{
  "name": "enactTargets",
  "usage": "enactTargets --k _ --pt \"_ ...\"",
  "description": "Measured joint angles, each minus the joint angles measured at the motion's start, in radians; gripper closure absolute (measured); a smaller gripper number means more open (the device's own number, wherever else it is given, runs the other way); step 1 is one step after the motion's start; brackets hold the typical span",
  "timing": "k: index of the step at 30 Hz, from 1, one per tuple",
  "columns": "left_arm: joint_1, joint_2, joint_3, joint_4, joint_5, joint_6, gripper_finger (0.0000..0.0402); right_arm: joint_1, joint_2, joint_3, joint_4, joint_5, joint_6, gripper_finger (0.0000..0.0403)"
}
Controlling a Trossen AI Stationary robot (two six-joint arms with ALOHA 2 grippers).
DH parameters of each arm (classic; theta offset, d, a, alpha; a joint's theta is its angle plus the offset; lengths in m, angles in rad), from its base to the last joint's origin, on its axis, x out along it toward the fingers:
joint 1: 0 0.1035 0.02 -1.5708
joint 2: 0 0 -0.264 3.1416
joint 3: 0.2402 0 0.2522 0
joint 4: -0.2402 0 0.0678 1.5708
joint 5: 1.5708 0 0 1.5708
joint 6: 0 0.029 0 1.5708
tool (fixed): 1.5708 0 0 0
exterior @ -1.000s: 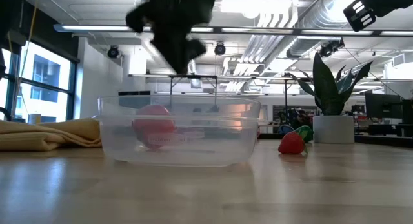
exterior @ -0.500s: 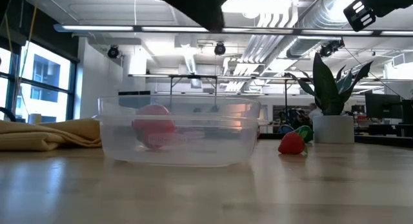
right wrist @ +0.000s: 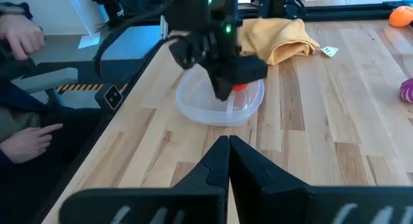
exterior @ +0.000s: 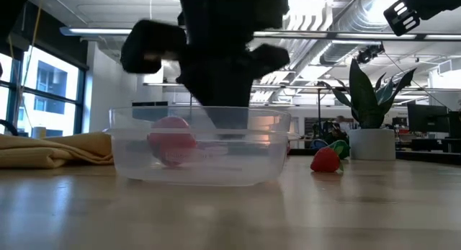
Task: Pick and placing Produce into tupperware
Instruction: Put the top red cherry into the transparent bin
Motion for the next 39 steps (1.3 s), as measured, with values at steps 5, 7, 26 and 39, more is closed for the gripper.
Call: enactTargets --k 5,7,26,39 --pt "0.000 0.051 0.001 0.013 0.000 -0.002 0.0332 0.000 0.001 0.000 -0.005 0.000 0.000 0.0402" --pt "0.000 0.056 -0.001 -0.010 -0.001 -0.003 0.0332 0.000 0.001 0.000 -0.007 0.000 0.002 0.0402" --pt "0.000 0.064 0.002 -0.035 -0.010 -0.046 0.0332 0.000 0.001 0.000 -0.012 0.000 0.002 0.0402" --pt "0.000 0.064 0.002 -0.051 -0.020 -0.086 0.0294 0.000 0.001 0.000 -0.011 0.000 0.001 0.0402"
